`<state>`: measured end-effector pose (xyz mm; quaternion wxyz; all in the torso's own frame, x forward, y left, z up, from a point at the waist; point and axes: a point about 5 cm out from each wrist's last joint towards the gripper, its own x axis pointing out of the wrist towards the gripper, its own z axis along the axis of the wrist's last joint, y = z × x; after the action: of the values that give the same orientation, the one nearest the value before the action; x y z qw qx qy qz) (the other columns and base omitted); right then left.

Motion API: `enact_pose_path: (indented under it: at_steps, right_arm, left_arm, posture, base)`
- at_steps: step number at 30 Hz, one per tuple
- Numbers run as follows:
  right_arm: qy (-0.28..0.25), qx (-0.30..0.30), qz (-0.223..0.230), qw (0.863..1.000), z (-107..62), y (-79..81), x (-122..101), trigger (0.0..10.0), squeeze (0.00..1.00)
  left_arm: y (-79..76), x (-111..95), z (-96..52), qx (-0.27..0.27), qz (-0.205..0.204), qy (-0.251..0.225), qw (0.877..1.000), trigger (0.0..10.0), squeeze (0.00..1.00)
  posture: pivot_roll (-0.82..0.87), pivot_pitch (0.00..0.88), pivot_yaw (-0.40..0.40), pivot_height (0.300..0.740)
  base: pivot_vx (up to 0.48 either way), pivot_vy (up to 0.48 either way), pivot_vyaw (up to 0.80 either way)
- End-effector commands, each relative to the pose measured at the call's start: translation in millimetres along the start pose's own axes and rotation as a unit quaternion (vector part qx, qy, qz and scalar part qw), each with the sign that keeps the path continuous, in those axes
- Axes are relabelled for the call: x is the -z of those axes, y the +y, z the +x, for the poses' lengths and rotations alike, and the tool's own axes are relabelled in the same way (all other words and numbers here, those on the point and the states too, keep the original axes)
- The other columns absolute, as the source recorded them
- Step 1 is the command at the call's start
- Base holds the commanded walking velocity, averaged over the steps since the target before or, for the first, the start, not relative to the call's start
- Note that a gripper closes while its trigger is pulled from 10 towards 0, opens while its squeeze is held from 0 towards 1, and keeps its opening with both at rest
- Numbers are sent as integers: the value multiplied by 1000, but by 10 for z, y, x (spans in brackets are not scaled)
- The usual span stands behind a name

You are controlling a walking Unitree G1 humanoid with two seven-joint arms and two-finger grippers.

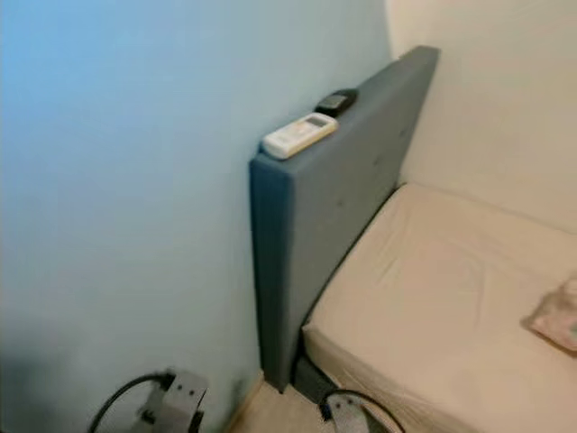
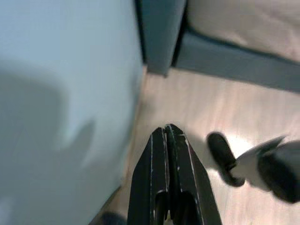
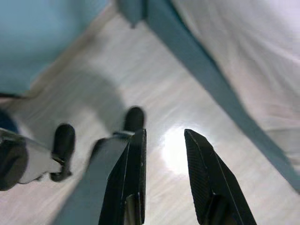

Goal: Clean up the room

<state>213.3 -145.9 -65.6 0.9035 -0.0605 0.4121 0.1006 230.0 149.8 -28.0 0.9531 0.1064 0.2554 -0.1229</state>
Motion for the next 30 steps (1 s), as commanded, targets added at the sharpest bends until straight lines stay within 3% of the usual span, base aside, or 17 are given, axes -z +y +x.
enact_pose_path:
  at_steps: [1, 18, 30]
  right_arm:
    - [11, -5, 10, 1000, -6, 57, 76, 10000, 0]
    - [12, -6, 9, 1000, -4, 63, 74, 10000, 0]
    - [9, -4, 9, 1000, 0, 60, 63, 10000, 0]
  left_arm:
    - [4, 112, -46, -2, -1, 20, 1000, 10000, 0]
    - [18, 94, -38, -10, 0, 17, 1000, 10000, 0]
    - [90, 62, -22, -37, -22, 9, 999, 10000, 0]
  posture:
    - [40, 148, -55, 740]
    - [44, 145, -58, 740]
    - [40, 136, -53, 740]
  base:
    - [0, 0, -800]
    - [0, 0, -800]
    - [0, 0, -800]
